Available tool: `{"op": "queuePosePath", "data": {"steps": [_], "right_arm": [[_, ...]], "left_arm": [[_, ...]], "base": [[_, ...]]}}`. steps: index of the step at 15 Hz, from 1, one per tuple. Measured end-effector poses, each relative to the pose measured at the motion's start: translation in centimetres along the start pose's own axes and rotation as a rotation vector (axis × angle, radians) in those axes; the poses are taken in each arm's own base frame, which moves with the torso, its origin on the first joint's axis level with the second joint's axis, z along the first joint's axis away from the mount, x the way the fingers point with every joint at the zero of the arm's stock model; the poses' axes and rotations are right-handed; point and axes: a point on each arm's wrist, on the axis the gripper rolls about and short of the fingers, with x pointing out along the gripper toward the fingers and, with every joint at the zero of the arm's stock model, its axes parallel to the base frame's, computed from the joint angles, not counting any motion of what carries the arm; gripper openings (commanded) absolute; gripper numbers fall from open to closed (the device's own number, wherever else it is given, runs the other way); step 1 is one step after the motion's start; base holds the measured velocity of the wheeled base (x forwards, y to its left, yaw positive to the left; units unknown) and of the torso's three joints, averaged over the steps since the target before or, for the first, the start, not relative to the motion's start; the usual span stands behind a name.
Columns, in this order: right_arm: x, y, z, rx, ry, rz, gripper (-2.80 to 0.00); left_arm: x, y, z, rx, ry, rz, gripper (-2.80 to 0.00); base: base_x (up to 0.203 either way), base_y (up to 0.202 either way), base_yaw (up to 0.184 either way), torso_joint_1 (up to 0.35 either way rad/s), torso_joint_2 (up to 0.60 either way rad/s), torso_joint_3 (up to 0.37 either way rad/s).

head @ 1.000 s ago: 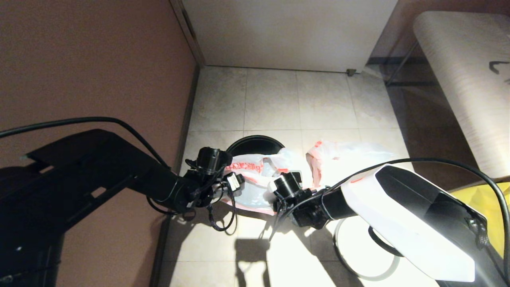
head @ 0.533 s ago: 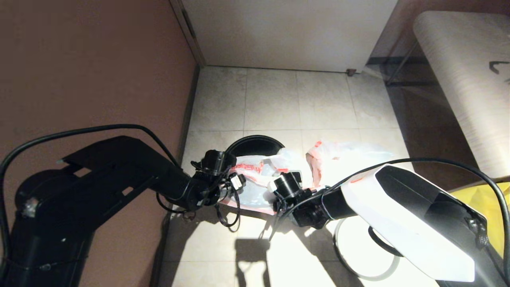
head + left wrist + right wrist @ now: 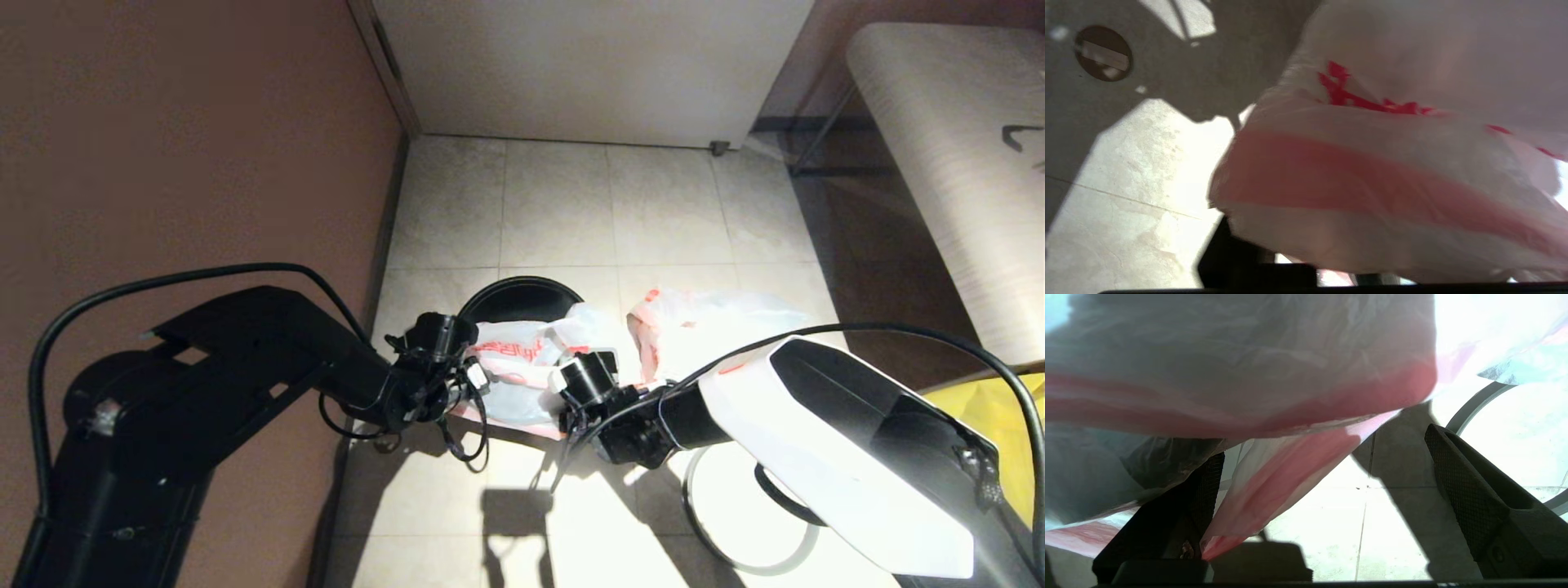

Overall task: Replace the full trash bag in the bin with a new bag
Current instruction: Put the new garbage bag on the trash can

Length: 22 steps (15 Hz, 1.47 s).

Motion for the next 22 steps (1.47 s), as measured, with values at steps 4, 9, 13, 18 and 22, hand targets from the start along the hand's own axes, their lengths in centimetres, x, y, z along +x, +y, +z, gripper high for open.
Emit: {"op": "queuePosePath", "data": {"steps": [4, 9, 13, 18, 22], "right_arm": [[-0.5, 0.8, 0.4, 0.002, -0.020, 0.023, 0.00], [-1.3, 2.0, 0.8, 0.039, -0.046, 0.056, 0.00], [-1.6, 2.1, 0.8, 0.038, -0.048, 0.051, 0.00], [-5.5, 1.9, 2.2, 0.066, -0.073, 0.080, 0.00], [-8.1, 1.5, 3.0, 0.074, -0.076, 0.118, -2.80]], "left_arm": [[0.3, 0.3, 1.4, -0.023, -0.055, 0.031, -2.80], [0.2, 0.5, 2.6, -0.070, -0.097, 0.045, -2.80], [0.2, 0.3, 2.9, -0.084, -0.110, 0.040, -2.80], [0.5, 0.3, 2.8, -0.083, -0.109, 0.043, -2.80], [0.6, 0.4, 2.7, -0.081, -0.105, 0.045, -2.80]], "base": [[0.000, 0.000, 0.000, 0.000, 0.00, 0.000], [0.000, 0.000, 0.000, 0.000, 0.00, 0.000], [0.000, 0.000, 0.000, 0.000, 0.00, 0.000], [0.000, 0.000, 0.000, 0.000, 0.00, 0.000], [0.000, 0.000, 0.000, 0.000, 0.00, 0.000]]}}
